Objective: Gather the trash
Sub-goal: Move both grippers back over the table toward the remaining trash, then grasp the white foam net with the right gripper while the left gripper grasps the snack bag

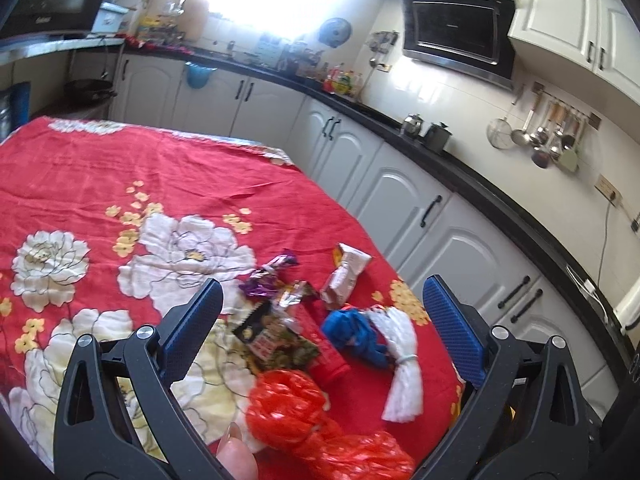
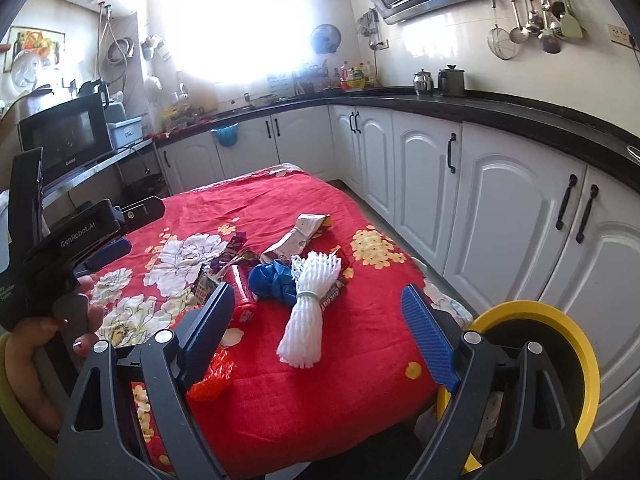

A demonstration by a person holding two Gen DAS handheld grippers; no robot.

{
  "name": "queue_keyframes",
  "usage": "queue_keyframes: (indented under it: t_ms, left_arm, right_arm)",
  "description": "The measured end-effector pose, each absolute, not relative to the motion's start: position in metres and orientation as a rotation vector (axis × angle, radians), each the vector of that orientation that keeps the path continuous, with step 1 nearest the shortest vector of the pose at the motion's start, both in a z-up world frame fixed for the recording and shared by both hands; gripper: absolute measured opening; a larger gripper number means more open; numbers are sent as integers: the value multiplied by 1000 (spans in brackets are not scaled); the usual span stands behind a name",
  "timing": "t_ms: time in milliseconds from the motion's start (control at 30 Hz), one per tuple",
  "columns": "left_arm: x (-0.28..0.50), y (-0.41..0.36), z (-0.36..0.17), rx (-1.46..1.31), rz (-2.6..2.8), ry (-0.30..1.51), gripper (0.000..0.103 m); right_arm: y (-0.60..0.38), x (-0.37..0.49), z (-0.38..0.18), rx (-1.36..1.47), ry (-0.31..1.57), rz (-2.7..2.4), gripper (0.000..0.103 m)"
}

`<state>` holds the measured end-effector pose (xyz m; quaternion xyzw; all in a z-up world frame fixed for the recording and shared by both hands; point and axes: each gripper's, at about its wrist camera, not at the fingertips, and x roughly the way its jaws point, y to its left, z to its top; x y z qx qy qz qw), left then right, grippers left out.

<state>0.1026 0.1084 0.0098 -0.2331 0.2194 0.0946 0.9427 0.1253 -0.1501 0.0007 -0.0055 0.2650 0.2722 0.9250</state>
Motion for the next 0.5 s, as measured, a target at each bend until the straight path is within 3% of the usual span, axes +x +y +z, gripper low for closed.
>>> queue_keyframes:
  t_ms: [500]
  left_arm:
    - [119,163,-40,-636,273,589,92]
  right_arm:
    - [-122,160,-31,-50,622,548,82]
